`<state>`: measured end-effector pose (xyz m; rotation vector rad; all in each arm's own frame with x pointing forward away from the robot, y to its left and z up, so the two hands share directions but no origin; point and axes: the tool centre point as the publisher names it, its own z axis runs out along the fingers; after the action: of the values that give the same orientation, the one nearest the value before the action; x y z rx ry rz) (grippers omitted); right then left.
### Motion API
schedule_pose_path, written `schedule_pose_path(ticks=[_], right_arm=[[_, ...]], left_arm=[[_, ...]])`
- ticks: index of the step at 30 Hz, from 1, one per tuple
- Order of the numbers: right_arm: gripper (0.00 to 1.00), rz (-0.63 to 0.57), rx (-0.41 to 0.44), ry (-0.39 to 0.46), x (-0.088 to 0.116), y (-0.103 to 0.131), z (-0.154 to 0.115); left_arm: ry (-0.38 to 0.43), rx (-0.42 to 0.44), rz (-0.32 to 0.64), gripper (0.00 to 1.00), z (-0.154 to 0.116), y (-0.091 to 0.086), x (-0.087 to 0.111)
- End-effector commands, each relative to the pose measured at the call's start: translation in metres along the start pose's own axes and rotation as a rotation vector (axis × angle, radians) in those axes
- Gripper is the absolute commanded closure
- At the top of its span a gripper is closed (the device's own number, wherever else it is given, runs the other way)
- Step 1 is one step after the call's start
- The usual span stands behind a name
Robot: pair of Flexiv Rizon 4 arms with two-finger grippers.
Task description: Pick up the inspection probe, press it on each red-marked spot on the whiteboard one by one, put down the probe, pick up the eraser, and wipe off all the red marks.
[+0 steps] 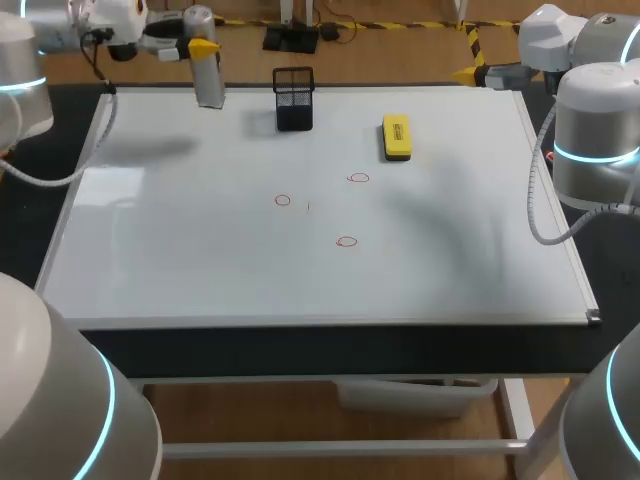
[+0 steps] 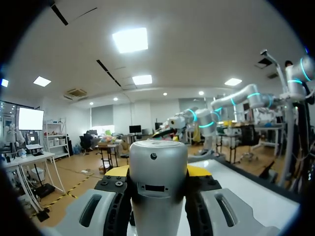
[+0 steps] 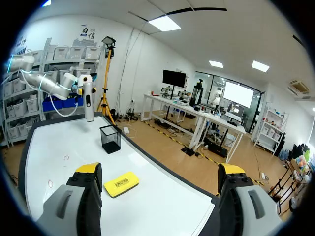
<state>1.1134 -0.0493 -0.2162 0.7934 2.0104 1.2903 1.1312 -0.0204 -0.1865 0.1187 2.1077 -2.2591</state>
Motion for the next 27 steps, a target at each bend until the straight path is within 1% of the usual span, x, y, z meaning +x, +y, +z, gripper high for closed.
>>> schedule_pose_path(ticks=[1,7,17,18,27], right_arm=[[0.00,0.000,0.001,0.001,0.000,0.000,0.000],[0.00,0.000,0.001,0.001,0.000,0.000,0.000],[0.00,0.000,0.001,0.001,0.000,0.000,0.000],[0.00,0.000,0.001,0.001,0.000,0.000,0.000],[0.00,0.000,0.001,0.001,0.000,0.000,0.000]], left_arm=[[-0.274,0.010,0.009,1.00,-0.008,0.007,0.010],[-0.293,0.013,0.010,1.00,-0.015,0.015,0.015],[-0.304,-0.014,-0.011,1.00,-0.027,0.027,0.014],[-0.317,-0.014,-0.017,1.00,-0.030,0.029,0.013],[-0.317,-0.014,-0.017,1.00,-0.030,0.029,0.013]])
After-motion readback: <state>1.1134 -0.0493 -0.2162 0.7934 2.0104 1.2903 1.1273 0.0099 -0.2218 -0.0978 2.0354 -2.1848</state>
